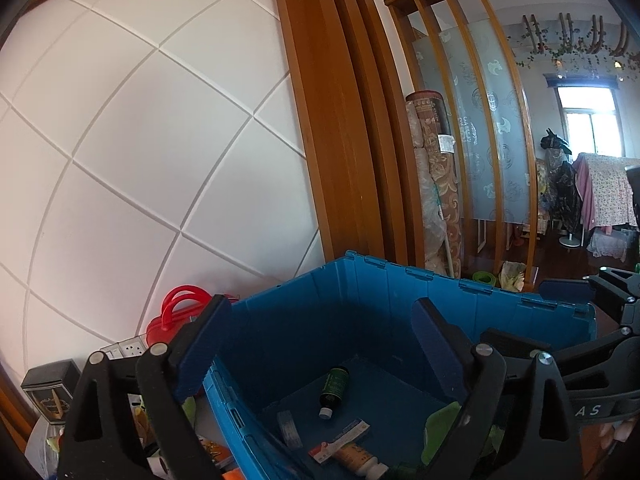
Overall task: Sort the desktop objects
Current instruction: 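Carry jar and white bottle over the blue crate and open both grippers, then move both grippers back over the pile on the bed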
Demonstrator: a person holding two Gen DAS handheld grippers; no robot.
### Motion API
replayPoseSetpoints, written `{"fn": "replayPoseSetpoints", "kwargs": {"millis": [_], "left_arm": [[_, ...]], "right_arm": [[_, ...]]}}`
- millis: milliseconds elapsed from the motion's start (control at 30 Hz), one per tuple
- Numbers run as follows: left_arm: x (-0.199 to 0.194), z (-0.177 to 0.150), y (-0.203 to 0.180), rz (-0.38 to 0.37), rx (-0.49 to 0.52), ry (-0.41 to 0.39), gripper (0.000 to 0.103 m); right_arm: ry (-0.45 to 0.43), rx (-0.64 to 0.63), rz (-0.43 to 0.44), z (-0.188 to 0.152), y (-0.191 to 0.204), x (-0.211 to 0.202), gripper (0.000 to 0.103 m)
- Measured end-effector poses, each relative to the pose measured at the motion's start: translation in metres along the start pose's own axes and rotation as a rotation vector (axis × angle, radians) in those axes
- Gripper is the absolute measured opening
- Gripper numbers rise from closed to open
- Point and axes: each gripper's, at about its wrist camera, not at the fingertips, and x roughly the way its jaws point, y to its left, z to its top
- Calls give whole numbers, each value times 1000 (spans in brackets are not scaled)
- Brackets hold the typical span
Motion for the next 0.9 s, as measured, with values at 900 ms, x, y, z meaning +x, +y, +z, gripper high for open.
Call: {"fn": "replayPoseSetpoints", "kwargs": {"millis": [900], "left_arm": [[-122, -150, 202, 431, -200, 148, 92]], "right_arm": [[-71, -138, 305, -10, 148, -43, 90]]}}
